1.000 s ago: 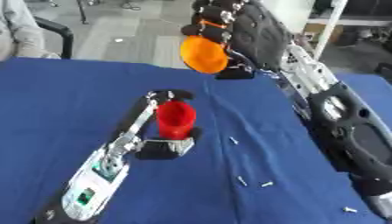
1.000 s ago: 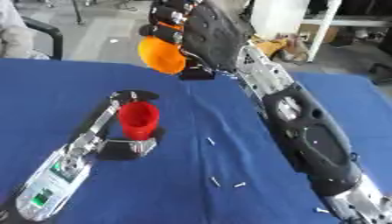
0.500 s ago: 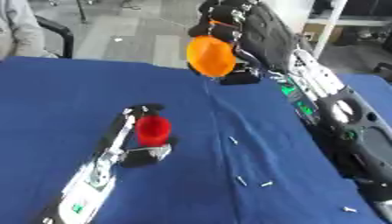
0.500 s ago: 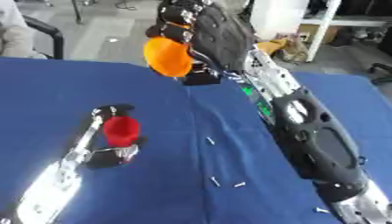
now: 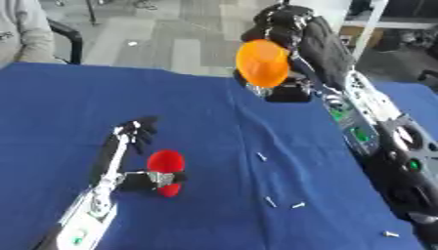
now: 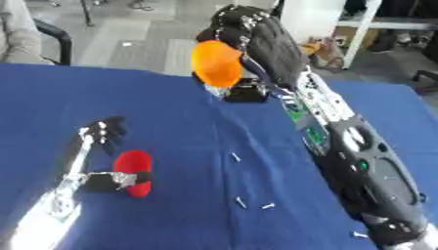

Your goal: Pour the contents of one cup into another cup.

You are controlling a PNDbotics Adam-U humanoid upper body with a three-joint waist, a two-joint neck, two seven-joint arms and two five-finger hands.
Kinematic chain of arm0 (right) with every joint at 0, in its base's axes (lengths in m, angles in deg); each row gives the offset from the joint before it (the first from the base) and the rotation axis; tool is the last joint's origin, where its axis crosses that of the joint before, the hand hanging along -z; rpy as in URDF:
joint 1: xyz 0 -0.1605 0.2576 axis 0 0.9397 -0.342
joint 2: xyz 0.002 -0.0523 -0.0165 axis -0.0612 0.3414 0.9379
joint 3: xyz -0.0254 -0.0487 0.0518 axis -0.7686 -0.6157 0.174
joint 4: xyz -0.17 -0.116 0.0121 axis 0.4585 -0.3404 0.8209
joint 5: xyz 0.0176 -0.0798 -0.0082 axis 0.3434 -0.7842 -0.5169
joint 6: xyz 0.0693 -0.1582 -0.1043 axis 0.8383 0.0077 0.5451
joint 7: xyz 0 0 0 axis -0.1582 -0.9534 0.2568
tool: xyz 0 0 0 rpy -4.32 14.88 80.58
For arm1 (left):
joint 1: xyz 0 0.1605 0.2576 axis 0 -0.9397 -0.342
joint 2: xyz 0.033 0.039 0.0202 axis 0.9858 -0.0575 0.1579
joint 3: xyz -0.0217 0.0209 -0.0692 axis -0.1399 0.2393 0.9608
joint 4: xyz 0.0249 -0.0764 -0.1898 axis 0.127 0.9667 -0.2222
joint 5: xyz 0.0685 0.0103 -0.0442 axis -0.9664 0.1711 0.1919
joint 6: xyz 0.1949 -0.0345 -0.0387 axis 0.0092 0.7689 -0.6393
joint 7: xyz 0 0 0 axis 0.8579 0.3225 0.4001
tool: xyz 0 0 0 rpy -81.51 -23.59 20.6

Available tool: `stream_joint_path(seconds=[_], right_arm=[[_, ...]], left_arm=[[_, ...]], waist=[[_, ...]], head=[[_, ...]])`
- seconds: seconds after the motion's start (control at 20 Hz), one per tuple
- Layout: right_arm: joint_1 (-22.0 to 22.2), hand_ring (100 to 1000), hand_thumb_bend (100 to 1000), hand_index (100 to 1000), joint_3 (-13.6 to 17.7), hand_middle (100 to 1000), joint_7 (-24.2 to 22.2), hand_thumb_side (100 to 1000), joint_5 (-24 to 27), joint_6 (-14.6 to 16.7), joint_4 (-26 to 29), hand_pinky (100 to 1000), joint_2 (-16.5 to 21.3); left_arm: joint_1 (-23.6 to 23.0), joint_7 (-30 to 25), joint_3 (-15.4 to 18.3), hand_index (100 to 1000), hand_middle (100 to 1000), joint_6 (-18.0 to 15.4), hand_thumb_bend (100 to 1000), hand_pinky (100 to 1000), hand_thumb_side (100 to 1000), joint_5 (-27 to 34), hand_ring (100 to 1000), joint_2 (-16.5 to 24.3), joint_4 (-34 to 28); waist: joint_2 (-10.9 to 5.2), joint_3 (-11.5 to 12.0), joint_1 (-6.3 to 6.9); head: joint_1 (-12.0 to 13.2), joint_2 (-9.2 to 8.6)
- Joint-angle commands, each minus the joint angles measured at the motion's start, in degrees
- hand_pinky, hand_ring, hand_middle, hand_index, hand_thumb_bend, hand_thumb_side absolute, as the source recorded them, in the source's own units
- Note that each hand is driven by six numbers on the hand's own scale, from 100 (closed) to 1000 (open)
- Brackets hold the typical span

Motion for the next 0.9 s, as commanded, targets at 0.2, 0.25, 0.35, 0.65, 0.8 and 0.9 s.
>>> stream_joint_path(seconds=[0.2, 0.25, 0.35, 0.65, 0.8, 0.9], right_arm=[[2.62, 662, 324, 502, 6.64, 233, -8.52, 271, 27.97, -8.37, -8.32, 382, 5.62], [2.95, 661, 326, 498, 7.78, 229, -10.72, 267, 33.56, -9.79, -9.74, 375, 6.34], [3.45, 660, 323, 489, 9.81, 223, -14.10, 259, 42.27, -12.13, -12.95, 360, 7.34], [4.68, 660, 374, 489, 12.06, 226, -18.51, 317, 52.53, -14.19, -22.47, 345, 7.82], [5.11, 660, 409, 494, 11.79, 230, -19.62, 343, 53.35, -13.93, -25.05, 344, 7.24], [5.43, 664, 465, 512, 11.26, 248, -20.68, 378, 53.15, -13.40, -25.85, 346, 6.63]], left_arm=[[-0.40, 0.14, -0.28, 815, 579, -0.07, 1000, 376, 527, 1.43, 531, 0.96, -1.33], [-0.65, -0.01, -0.35, 814, 579, -0.12, 1000, 376, 533, 1.71, 531, 1.03, -1.57], [-1.16, -0.05, -0.29, 808, 577, -0.09, 1000, 376, 578, 2.59, 528, 1.22, -2.36], [-1.80, 1.31, 0.91, 774, 565, 1.22, 929, 382, 623, 7.39, 517, 2.06, -8.45], [-1.92, 1.69, 1.43, 762, 556, 2.18, 919, 385, 622, 10.20, 511, 2.61, -12.69], [-2.11, 1.80, 1.77, 761, 553, 2.95, 897, 387, 671, 12.54, 508, 2.89, -15.19]], waist=[[-0.80, -0.23, 0.00], [-0.81, -0.26, 0.03], [-0.80, -0.33, 0.16], [-0.64, -0.48, 0.67], [-0.55, -0.46, 0.87], [-0.49, -0.41, 0.96]], head=[[0.70, -0.83], [0.72, -0.90], [0.77, -0.98], [0.81, -0.89], [0.72, -0.76], [0.66, -0.69]])
